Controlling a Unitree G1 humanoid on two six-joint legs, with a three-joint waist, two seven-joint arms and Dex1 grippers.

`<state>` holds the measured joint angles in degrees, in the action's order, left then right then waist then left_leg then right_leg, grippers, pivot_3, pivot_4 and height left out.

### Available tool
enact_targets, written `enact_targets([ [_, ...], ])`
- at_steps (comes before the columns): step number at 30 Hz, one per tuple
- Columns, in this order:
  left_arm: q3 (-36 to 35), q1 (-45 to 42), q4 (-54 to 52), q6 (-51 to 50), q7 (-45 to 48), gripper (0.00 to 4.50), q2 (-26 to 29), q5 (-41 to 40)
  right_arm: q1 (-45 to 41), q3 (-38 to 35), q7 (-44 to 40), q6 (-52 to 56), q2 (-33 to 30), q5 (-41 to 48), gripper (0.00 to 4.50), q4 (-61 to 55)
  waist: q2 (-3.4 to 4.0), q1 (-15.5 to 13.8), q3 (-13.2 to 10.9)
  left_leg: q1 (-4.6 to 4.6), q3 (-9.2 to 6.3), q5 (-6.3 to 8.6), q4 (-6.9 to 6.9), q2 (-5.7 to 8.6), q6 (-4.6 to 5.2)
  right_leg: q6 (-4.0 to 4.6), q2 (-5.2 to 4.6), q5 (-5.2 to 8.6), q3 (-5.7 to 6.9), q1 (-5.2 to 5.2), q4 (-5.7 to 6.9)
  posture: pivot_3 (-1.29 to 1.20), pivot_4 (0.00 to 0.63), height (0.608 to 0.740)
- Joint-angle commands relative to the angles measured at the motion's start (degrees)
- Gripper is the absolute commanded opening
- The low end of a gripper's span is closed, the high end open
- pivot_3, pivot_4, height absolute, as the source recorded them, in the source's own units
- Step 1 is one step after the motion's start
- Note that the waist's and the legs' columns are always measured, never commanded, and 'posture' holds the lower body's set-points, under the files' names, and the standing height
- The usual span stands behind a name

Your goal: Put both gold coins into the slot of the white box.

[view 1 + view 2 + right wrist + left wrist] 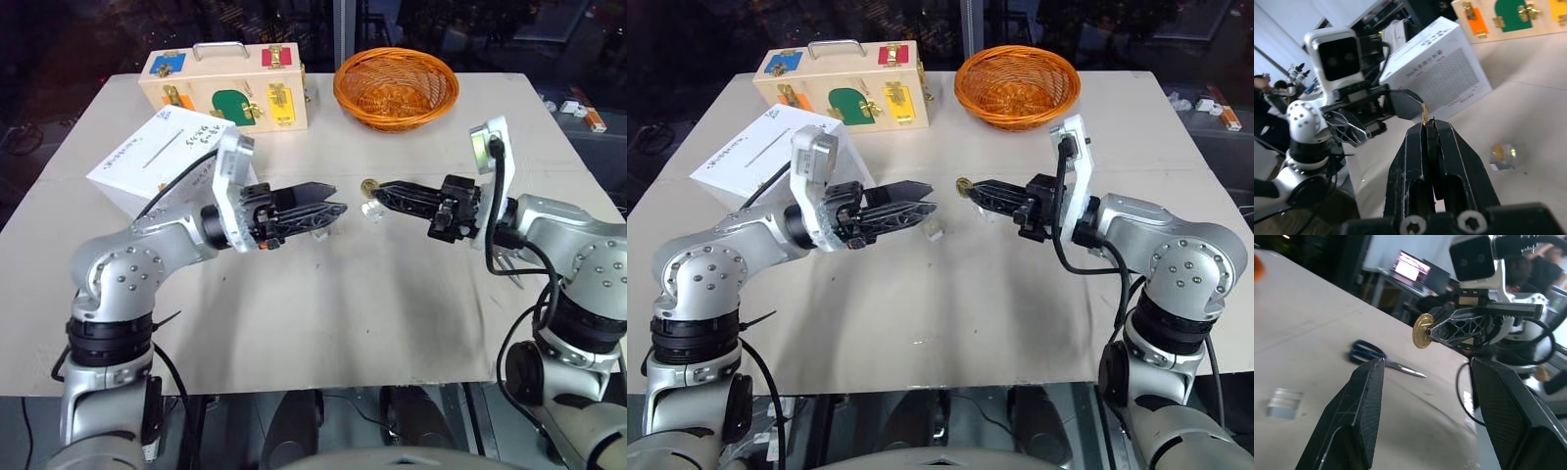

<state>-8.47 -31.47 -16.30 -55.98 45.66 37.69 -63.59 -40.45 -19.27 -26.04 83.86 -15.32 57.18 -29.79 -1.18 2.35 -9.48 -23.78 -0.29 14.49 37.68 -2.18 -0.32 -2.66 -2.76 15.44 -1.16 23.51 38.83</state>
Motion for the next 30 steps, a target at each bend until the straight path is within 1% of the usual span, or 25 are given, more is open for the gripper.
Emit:
enact_targets([
  [1,-0.62,-1.61,0.75,-0.14,1.18,2.86,-0.4,-1.14,-0.58,-1.03,1.84,-0.57,-0.76,5.01,0.0,-2.47,0.0,-0.02,0.0,0.0,-0.01,0.0,0.01,0.0,0.0,0.0,0.0,0.0,0.0,0.0,0.0,0.0,0.15,0.726],
  [2,-0.57,-1.75,0.92,-0.2,1.39,2.86,-0.46,-1.06,-0.45,-1.0,2.4,-0.77,-0.98,5.85,0.0,-2.49,0.0,-0.03,0.0,0.0,-0.01,0.0,0.01,0.0,0.0,0.0,0.0,0.0,0.0,0.0,0.0,0.0,0.15,0.726],
  [4,-0.51,-2.03,1.35,-0.54,2.04,2.32,-0.53,-1.24,-0.09,-0.89,3.43,-1.23,-1.51,7.65,0.0,-2.6,0.0,-0.04,0.0,-0.01,-0.01,0.0,0.04,0.0,0.0,0.0,0.0,0.0,0.0,0.0,0.0,0.0,0.15,0.726],
  [5,-0.26,-2.11,1.38,-0.91,2.91,2.12,-0.35,-1.47,0.28,-0.86,3.79,-1.44,-1.87,8.63,0.0,-2.73,0.0,-0.05,0.0,-0.01,-0.01,0.0,0.05,0.0,0.0,0.0,0.0,0.0,0.0,0.0,0.01,0.0,0.15,0.726],
  [6,0.1,-2.15,1.17,-0.8,3.35,1.76,-0.26,-1.05,0.6,-0.74,4.11,-1.7,-2.27,9.6,0.0,-2.84,0.0,-0.06,0.0,-0.01,-0.01,0.0,0.06,0.0,0.0,0.0,0.0,0.0,0.0,0.0,0.01,0.0,0.15,0.726],
  [12,0.33,-2.94,1.69,-1.8,4.33,1.76,-0.64,-1.14,1.5,0.94,7.01,-4.05,-4.43,15.12,0.0,-2.65,0.0,-0.05,0.0,-0.03,0.0,0.0,0.09,0.0,0.0,0.0,0.0,0.0,0.0,0.0,0.01,0.0,0.15,0.726],
  [19,-0.61,-1.51,0.45,-3.12,6.11,1.76,-0.06,-2.75,2.36,4.22,9.62,-7.8,-7.57,19.93,0.0,-2.5,-0.01,-0.06,-0.01,-0.04,0.0,0.0,0.1,0.0,0.0,0.0,0.0,0.0,0.0,0.0,0.01,0.0,0.15,0.726],
  [20,-0.6,-1.37,0.25,-3.27,6.35,1.22,0.05,-2.91,2.48,4.66,9.96,-8.43,-8.1,20.51,0.0,-2.44,-0.01,-0.07,-0.01,-0.05,0.0,0.0,0.11,0.0,0.0,0.0,0.0,0.0,0.0,0.0,0.0,0.0,0.15,0.726],
  [21,-0.59,-1.26,0.13,-3.3,6.54,0.93,0.12,-2.94,2.56,5.1,10.24,-9.0,-8.58,20.97,0.0,-2.34,-0.01,-0.07,-0.01,-0.05,0.0,0.0,0.11,0.0,0.0,-0.01,0.0,0.0,0.0,0.0,0.01,0.0,0.15,0.726],
  [22,-0.61,-1.17,0.07,-3.27,6.62,0.47,0.17,-2.89,2.66,5.58,10.5,-9.55,-9.09,21.47,0.0,-2.33,-0.01,-0.07,-0.01,-0.05,0.0,0.0,0.12,0.0,0.0,-0.01,0.0,0.0,0.0,0.0,0.01,0.0,0.15,0.726],
  [30,-0.59,-1.36,0.56,-3.2,7.15,0.47,0.07,-2.91,3.76,8.86,12.07,-13.64,-12.77,24.81,0.0,-2.44,-0.02,-0.09,-0.01,-0.06,0.01,0.0,0.14,0.0,0.01,-0.01,0.0,0.0,0.0,0.0,0.01,0.0,0.15,0.726],
])
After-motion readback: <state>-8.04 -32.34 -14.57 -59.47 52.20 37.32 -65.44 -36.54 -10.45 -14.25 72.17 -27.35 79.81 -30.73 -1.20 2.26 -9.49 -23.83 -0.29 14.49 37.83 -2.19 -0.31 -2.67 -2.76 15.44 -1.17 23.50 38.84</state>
